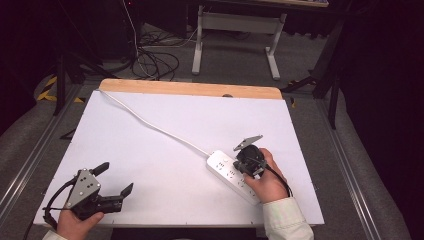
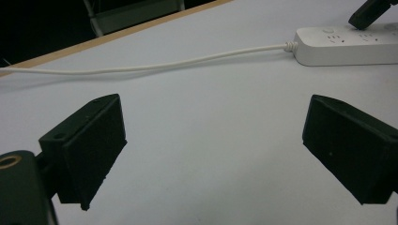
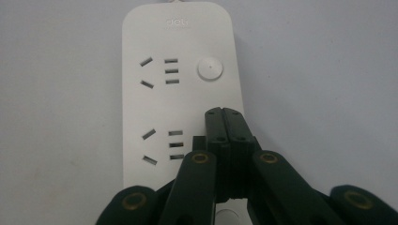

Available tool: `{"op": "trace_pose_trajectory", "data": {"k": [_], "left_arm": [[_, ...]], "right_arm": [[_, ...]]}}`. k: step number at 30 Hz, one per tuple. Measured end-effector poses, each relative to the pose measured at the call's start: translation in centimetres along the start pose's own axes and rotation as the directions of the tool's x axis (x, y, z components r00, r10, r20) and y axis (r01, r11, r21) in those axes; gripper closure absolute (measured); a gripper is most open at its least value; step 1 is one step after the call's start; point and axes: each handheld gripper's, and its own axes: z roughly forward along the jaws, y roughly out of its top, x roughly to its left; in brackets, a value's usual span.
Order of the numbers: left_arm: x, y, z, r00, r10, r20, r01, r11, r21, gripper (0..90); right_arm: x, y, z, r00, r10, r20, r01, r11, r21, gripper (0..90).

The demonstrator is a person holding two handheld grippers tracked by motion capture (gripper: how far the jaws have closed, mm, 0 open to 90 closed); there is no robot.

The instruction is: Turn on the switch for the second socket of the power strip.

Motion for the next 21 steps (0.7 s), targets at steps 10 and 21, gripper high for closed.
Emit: {"op": "trace_pose_trajectory", "data": {"k": [10,21], "left_arm": [[-0.06,0.01,0.02,1.0,-0.005,0.001,0.005,1.0,0.002,6.8],[-0.07,0.01,0.0,1.0,-0.005,0.002,0.005,1.0,0.0,6.9]], "right_arm": [[0.1,-0.06,0.04,0.9999,0.007,0.008,-0.007,1.0,0.0,90.0],[0.13,-0.17,0.1,0.9999,0.008,0.008,-0.008,1.0,-0.008,90.0]]}}
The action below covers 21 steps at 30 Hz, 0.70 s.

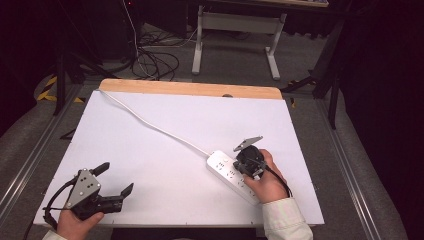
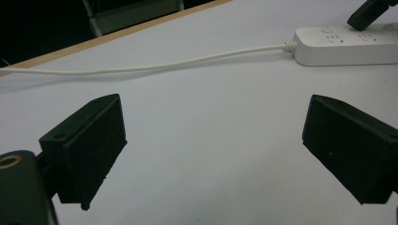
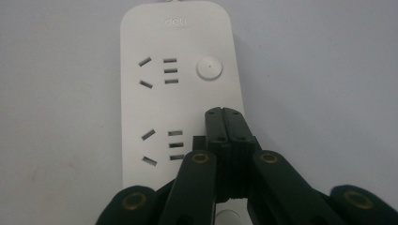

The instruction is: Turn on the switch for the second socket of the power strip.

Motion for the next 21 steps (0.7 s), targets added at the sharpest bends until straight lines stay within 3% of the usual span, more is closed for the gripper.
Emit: {"op": "trace_pose_trajectory", "data": {"k": [8,12,19,21], "left_arm": [[-0.1,0.0,0.0,1.0,0.0,0.001,0.0,1.0,-0.001,6.8],[0.0,0.0,0.0,1.0,-0.004,0.0,0.004,1.0,0.002,6.9],[0.0,0.0,0.0,1.0,0.002,0.0,-0.002,1.0,0.0,6.9],[0.0,0.0,0.0,1.0,0.002,0.0,-0.002,1.0,0.0,6.9]], "right_arm": [[0.2,0.0,0.0,0.9998,-0.009,0.018,0.009,1.0,0.002,90.0],[0.1,0.0,0.0,0.9999,0.009,0.011,-0.009,1.0,-0.002,90.0],[-0.1,-0.2,-0.5,0.9999,0.009,0.01,-0.008,0.999,-0.053,90.0],[0.0,-0.2,-1.1,0.9998,0.015,-0.008,-0.016,0.995,-0.099,90.0]]}}
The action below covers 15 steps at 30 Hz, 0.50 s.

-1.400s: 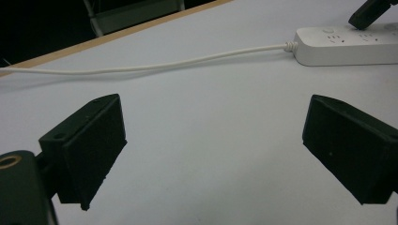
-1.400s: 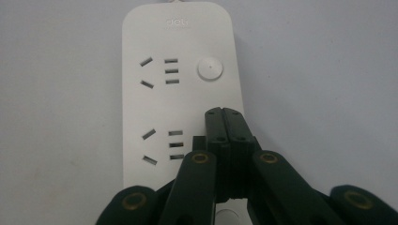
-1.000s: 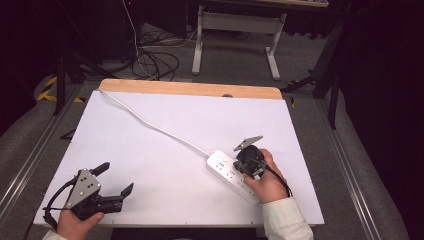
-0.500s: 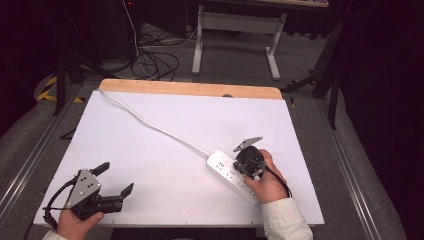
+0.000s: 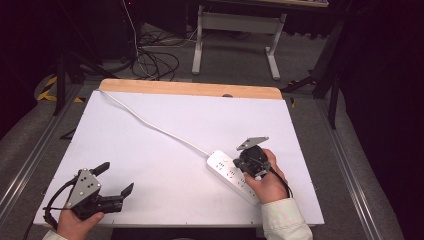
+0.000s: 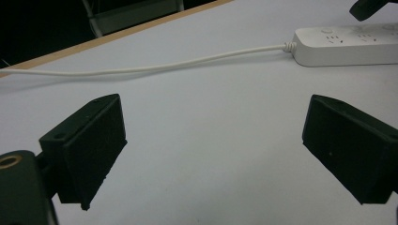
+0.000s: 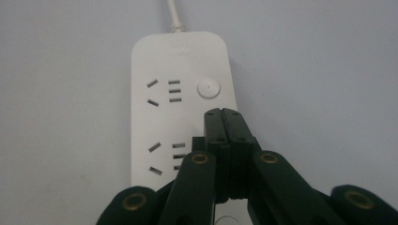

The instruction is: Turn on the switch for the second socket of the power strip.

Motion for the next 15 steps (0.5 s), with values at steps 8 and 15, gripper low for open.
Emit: {"op": "trace_pose_trajectory", "data": {"k": [8,15], "left_arm": [[0.1,0.0,-0.1,1.0,0.004,-0.001,-0.004,1.0,-0.001,6.9],[0.1,0.0,-0.1,1.0,-0.002,0.0,0.002,1.0,-0.004,6.9]], "right_arm": [[0.2,0.1,-0.9,1.0,-0.007,-0.001,0.007,0.999,-0.047,90.0],[0.9,0.3,-2.5,0.9978,-0.064,0.018,0.066,0.989,-0.129,88.7]]}}
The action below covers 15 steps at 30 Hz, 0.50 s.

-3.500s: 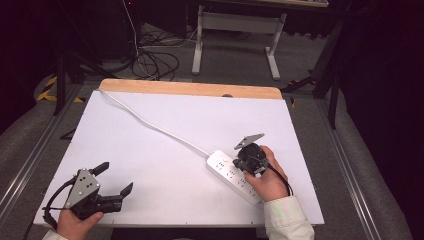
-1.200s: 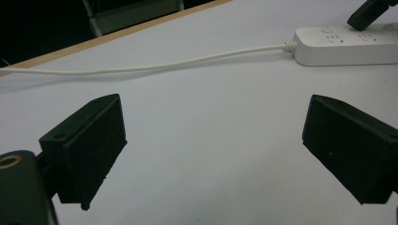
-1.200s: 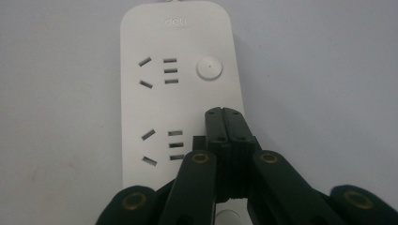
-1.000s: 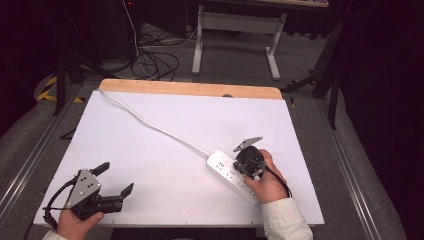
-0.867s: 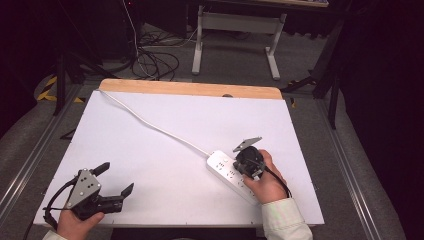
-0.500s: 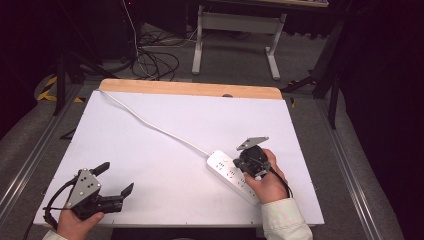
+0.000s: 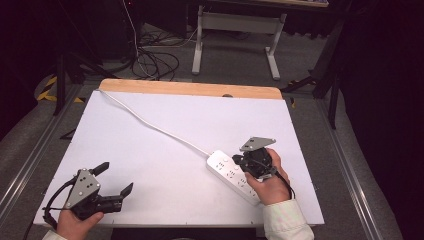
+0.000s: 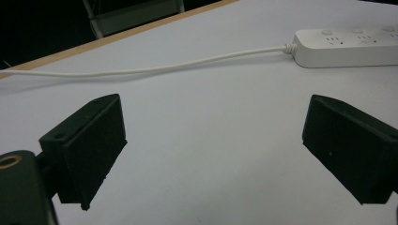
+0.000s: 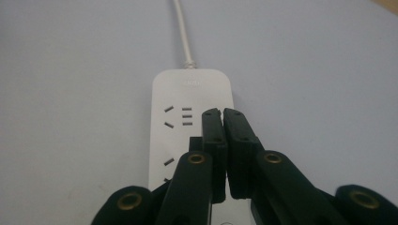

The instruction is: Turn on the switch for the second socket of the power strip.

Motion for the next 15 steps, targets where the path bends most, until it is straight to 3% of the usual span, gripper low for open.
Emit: {"op": "trace_pose_trajectory", "data": {"k": [11,15], "left_arm": [[0.07,0.0,0.04,1.0,0.005,-0.001,-0.005,1.0,0.001,6.9],[0.07,-0.03,0.08,1.0,-0.003,0.0,0.003,1.0,0.001,6.9]], "right_arm": [[0.16,0.13,-0.17,1.0,-0.003,-0.008,0.003,1.0,-0.003,84.8],[0.17,0.17,-0.38,0.9999,-0.014,0.003,0.014,0.999,-0.052,65.8]]}}
